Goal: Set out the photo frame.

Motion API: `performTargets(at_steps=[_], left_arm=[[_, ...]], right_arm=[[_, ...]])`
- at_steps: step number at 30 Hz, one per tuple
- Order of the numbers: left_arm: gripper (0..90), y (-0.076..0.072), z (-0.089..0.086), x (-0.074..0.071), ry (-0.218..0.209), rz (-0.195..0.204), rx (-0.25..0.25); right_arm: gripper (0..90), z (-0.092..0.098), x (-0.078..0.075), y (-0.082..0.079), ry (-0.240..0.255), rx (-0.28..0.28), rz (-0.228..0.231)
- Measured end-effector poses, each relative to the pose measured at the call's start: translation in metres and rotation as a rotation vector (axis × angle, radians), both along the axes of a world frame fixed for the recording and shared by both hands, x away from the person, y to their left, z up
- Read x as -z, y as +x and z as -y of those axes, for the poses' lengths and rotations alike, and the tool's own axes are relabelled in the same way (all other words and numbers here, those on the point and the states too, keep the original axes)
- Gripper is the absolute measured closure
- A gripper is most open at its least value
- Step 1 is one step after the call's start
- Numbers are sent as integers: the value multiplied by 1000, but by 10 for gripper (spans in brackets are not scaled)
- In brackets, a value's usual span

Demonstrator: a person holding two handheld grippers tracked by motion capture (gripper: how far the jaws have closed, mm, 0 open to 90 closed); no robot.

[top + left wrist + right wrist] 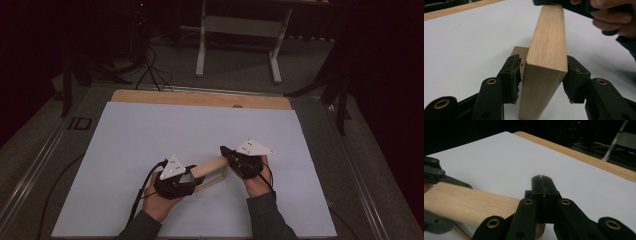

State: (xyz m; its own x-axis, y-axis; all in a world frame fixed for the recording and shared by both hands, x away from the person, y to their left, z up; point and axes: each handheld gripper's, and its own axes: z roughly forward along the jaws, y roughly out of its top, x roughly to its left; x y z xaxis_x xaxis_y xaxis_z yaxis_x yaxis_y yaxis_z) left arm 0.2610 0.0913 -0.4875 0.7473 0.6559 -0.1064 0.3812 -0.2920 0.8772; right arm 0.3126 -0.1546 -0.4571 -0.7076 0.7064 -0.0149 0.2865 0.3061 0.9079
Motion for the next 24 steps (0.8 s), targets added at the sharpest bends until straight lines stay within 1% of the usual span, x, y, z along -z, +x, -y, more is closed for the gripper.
performTargets(at_steps=[2, 4, 12, 16, 21, 24], left_arm=[[518, 0, 0, 0, -2, -2, -7], [526, 1, -1, 0, 5, 3, -25], [523, 1, 0, 0, 24, 18, -43], [519, 2, -1, 0, 27, 14, -56], [513, 4, -1, 1, 29, 1, -86], [514, 5, -2, 2, 25, -7, -91]], right_arm=[[900, 1, 0, 0, 1, 3, -6], [900, 1, 0, 0, 0, 6, -6], [900, 2, -1, -3, -6, 11, -10], [900, 2, -1, -3, -8, 12, -10], [900, 2, -2, -5, -17, 15, -12], [900, 2, -3, -5, -22, 15, -10]])
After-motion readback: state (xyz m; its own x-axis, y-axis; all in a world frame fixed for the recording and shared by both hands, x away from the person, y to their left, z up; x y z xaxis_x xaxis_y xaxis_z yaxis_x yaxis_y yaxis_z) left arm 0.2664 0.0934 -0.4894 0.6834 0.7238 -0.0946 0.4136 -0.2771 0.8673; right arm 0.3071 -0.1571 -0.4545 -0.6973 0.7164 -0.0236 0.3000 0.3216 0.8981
